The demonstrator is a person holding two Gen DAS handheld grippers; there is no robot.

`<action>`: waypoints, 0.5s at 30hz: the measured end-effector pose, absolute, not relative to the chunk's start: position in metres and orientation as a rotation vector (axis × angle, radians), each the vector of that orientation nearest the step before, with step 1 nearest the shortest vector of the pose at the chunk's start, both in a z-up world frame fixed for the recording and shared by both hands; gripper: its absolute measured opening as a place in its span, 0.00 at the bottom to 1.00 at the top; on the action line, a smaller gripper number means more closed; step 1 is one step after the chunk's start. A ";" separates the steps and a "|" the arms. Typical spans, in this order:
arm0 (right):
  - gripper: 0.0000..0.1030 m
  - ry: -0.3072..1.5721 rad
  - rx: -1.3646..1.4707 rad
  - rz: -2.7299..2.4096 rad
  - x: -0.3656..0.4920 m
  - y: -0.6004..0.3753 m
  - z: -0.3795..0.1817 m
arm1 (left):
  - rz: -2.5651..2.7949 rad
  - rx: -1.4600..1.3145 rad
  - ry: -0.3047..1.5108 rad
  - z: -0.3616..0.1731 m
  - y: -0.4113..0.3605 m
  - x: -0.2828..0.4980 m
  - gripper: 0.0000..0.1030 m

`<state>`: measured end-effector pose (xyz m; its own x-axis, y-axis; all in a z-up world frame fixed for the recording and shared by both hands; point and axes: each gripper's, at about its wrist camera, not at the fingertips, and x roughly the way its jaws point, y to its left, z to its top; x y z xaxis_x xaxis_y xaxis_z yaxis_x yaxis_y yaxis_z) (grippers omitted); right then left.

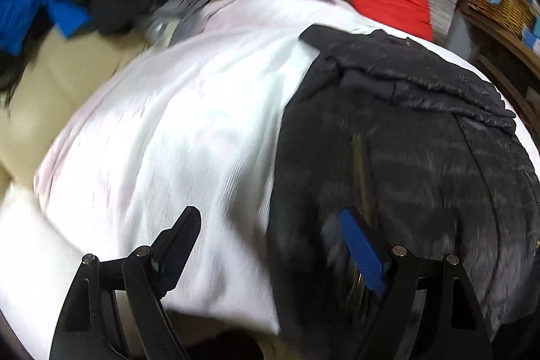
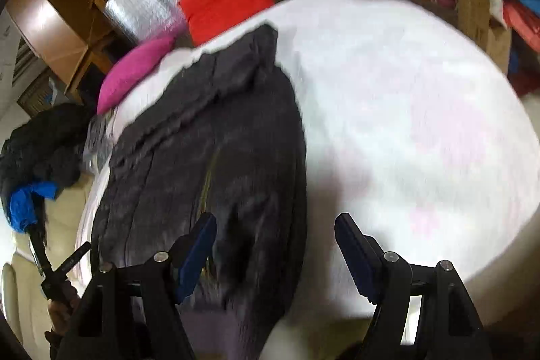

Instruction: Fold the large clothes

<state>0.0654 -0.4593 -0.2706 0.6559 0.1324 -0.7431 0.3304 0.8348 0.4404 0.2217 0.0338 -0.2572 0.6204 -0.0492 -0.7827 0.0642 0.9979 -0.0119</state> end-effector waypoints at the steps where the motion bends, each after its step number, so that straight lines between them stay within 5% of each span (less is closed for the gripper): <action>1: 0.74 0.878 0.564 -0.114 0.064 -0.452 -0.274 | -0.074 0.011 0.908 -0.259 0.037 0.219 0.83; 11: 0.74 0.995 0.528 -0.095 0.076 -0.411 -0.306 | -0.132 -0.129 1.010 -0.283 0.051 0.201 0.82; 13: 0.69 0.984 0.469 -0.083 0.076 -0.396 -0.304 | -0.174 -0.157 1.016 -0.285 0.050 0.196 0.67; 14: 0.67 0.974 0.436 -0.083 0.076 -0.391 -0.301 | -0.201 -0.164 1.028 -0.287 0.048 0.195 0.44; 15: 0.66 0.961 0.393 -0.085 0.075 -0.384 -0.298 | -0.225 -0.162 1.044 -0.290 0.045 0.196 0.34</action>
<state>0.0748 -0.3837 -0.2976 0.5755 0.1023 -0.8114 0.2427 0.9261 0.2888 0.1961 0.0447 -0.2898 0.4828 -0.2606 -0.8361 0.1071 0.9651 -0.2390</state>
